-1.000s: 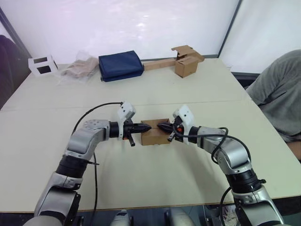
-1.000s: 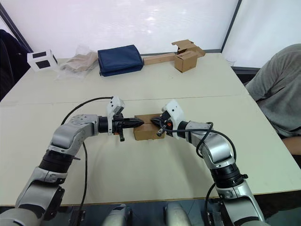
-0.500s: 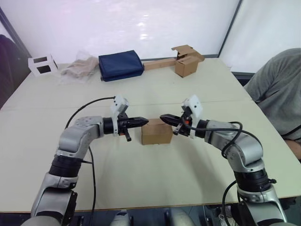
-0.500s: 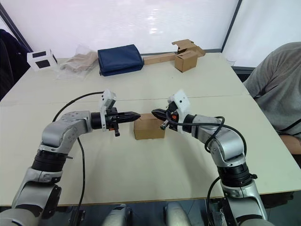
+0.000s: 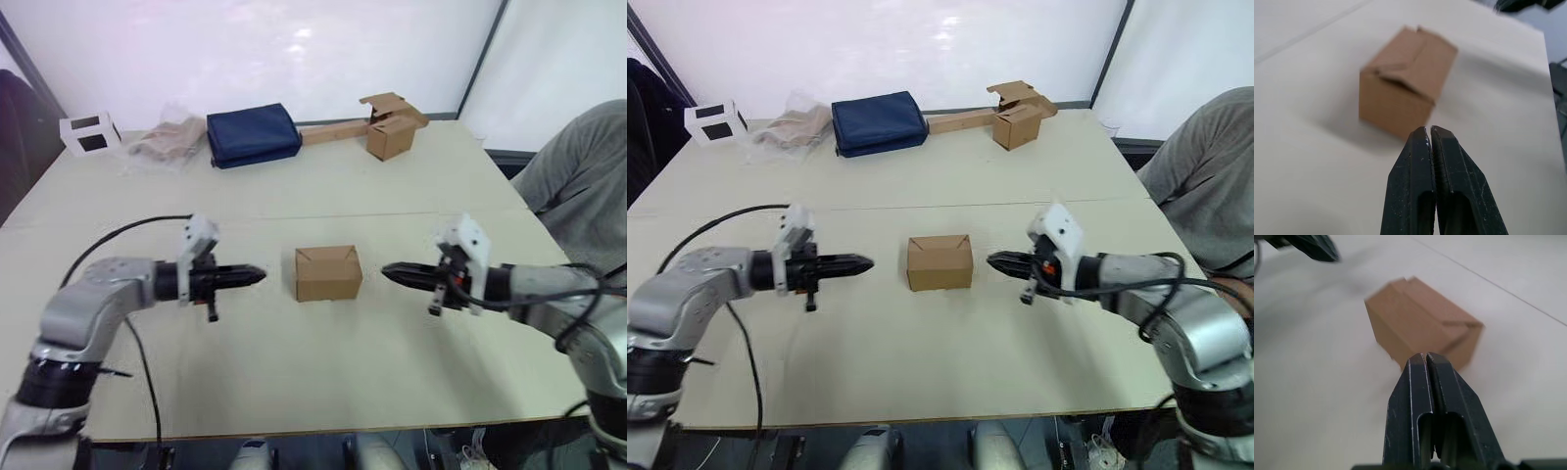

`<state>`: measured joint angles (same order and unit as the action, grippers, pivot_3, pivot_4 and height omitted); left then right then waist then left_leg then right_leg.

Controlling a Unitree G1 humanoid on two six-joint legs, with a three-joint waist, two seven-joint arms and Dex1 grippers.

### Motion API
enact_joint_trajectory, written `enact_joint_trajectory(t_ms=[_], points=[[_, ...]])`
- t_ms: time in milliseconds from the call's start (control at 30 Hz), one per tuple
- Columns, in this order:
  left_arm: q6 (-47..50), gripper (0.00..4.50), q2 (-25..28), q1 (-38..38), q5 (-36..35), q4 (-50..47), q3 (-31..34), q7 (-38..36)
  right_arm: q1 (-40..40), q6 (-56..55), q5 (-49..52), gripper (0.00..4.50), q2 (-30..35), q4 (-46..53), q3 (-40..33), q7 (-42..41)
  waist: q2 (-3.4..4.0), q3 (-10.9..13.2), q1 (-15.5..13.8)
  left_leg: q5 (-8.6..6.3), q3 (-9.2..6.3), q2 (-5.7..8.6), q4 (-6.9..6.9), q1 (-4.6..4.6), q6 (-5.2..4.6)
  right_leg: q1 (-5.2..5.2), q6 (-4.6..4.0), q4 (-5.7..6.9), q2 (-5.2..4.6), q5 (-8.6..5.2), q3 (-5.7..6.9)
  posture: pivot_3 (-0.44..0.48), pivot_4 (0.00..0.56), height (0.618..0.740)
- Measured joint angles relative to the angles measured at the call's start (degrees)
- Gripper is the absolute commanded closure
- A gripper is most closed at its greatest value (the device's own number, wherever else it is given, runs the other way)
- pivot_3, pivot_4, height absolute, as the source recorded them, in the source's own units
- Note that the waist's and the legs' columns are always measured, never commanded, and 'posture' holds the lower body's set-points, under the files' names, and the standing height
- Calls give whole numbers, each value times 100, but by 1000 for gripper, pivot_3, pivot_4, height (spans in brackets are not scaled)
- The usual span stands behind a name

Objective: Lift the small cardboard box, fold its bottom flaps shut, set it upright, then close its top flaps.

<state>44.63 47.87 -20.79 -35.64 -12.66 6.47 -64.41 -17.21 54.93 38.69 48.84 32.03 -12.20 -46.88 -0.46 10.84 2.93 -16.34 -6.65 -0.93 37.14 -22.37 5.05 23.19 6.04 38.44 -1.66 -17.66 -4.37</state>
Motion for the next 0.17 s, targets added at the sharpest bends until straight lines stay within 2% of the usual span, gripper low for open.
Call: enact_joint_trajectory(t_ms=[167], points=[[0, 4406, 405, 459, -126, -210, 436, -55, 296, 38, 272, 4500, 448, 15, -569, -224, -1, 0, -69, 0, 0, -1, 2, 8, 0, -16, 0, -6, 0, 0, 3, 0, 150, 740]])
